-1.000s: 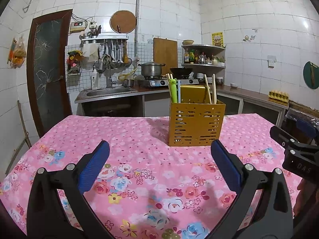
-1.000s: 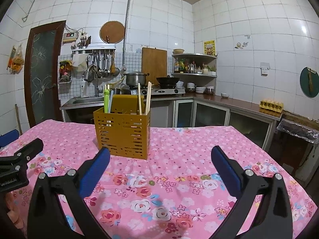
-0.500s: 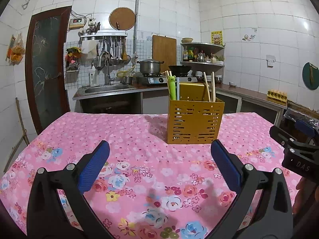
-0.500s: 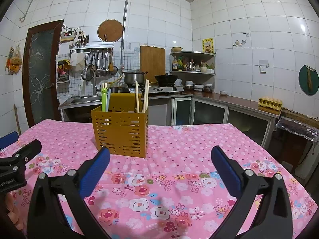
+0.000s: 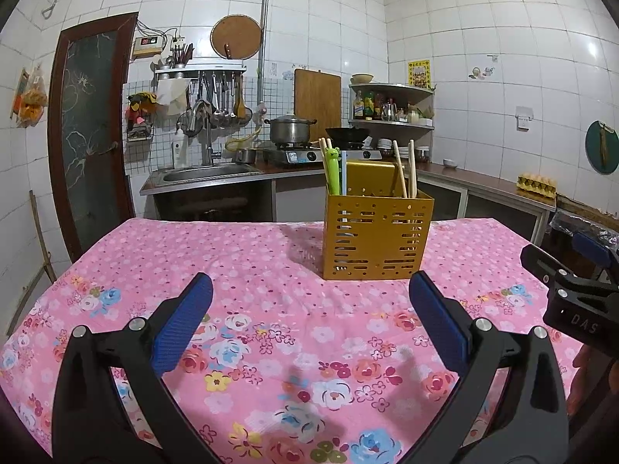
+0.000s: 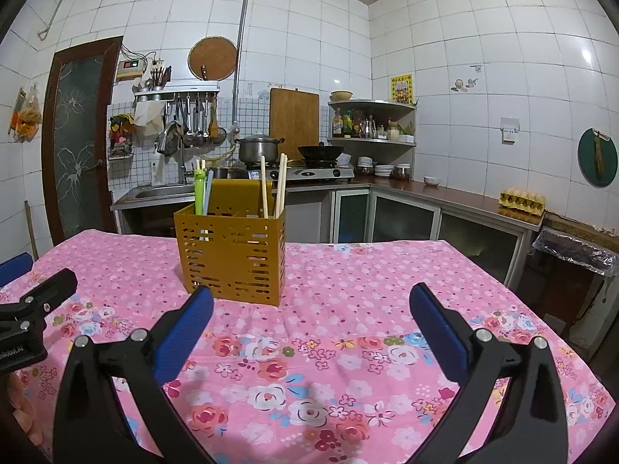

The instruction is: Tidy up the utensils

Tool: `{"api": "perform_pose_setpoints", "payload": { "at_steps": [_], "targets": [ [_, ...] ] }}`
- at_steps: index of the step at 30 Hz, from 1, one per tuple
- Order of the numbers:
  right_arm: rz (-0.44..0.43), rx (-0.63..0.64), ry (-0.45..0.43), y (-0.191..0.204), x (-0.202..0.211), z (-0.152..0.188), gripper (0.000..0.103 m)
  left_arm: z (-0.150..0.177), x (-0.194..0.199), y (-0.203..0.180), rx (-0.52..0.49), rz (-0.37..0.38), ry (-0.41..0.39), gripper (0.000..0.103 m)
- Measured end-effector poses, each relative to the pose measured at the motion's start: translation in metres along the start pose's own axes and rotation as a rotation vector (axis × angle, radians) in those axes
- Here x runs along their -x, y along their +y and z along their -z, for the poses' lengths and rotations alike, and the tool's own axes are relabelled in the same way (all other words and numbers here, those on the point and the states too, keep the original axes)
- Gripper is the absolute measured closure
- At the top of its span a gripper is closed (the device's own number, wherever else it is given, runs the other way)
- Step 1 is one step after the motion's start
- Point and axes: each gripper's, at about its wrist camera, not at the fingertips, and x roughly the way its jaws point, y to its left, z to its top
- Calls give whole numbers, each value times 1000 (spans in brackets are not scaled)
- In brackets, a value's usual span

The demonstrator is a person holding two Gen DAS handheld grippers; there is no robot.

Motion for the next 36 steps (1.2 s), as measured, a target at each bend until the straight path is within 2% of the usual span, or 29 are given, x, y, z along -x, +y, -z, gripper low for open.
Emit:
{"api": "perform_pose_setpoints", "payload": {
  "at_steps": [36],
  "targets": [
    [13, 5, -13, -2, 1, 0, 4, 0, 1, 0, -1, -4, -4, 5]
  ]
}}
